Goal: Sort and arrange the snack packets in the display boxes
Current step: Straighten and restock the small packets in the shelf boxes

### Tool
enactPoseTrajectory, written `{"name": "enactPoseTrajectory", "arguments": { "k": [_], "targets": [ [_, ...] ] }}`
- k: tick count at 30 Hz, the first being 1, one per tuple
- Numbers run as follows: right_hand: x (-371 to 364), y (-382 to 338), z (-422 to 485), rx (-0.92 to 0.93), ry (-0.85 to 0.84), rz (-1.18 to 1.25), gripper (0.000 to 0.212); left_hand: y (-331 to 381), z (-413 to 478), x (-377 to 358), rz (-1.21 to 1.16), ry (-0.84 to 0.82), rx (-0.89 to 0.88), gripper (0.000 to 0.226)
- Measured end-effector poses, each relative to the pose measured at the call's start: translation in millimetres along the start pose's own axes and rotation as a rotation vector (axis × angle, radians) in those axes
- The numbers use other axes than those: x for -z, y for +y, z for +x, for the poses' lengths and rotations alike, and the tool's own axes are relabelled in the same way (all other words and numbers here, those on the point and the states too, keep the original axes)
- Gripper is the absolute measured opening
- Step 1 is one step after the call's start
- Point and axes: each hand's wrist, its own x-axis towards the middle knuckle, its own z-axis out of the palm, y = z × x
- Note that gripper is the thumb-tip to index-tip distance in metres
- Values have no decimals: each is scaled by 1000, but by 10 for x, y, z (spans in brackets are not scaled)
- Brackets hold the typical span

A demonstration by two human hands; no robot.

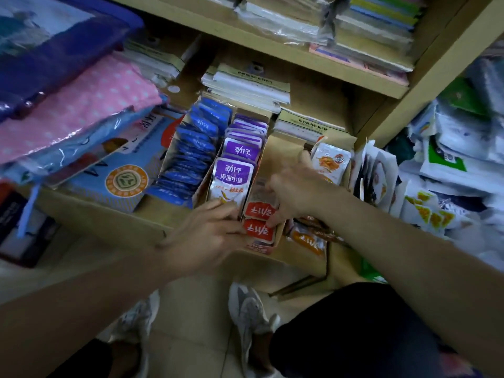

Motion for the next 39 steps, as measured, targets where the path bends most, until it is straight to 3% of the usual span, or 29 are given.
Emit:
{"name": "enactPoseTrajectory", "arguments": {
  "k": [4, 8, 14, 17, 24, 28, 33, 39],
  "targets": [
    [-101, -69, -11, 1, 41, 4, 58, 8, 1, -4, -22, -14, -25, 22],
    [-107, 50, -14, 1, 107, 131, 28, -14, 22, 11, -15, -28, -29, 16],
    [-15, 335, -17, -94, 453, 299, 13, -70, 195, 120, -12, -66, 50, 14],
    [-2, 364, 11, -193, 524, 381, 13, -230, 415, 215, 59, -63, 104, 19],
    [-205, 257, 10, -370, 698, 559, 5, -375, 708, 219, 122, -459, 186, 53],
    [-204, 298, 13, -403, 727, 569, 4, -331, 817, 161, 207, -569, 198, 54],
    [-143, 334, 3, -459, 782, 670, 1, -280, 848, 90, 276, -536, 214, 47],
    [-137, 383, -12, -417, 821, 675, 8, -295, 689, 24, 146, -311, 231, 34]
  ]
}}
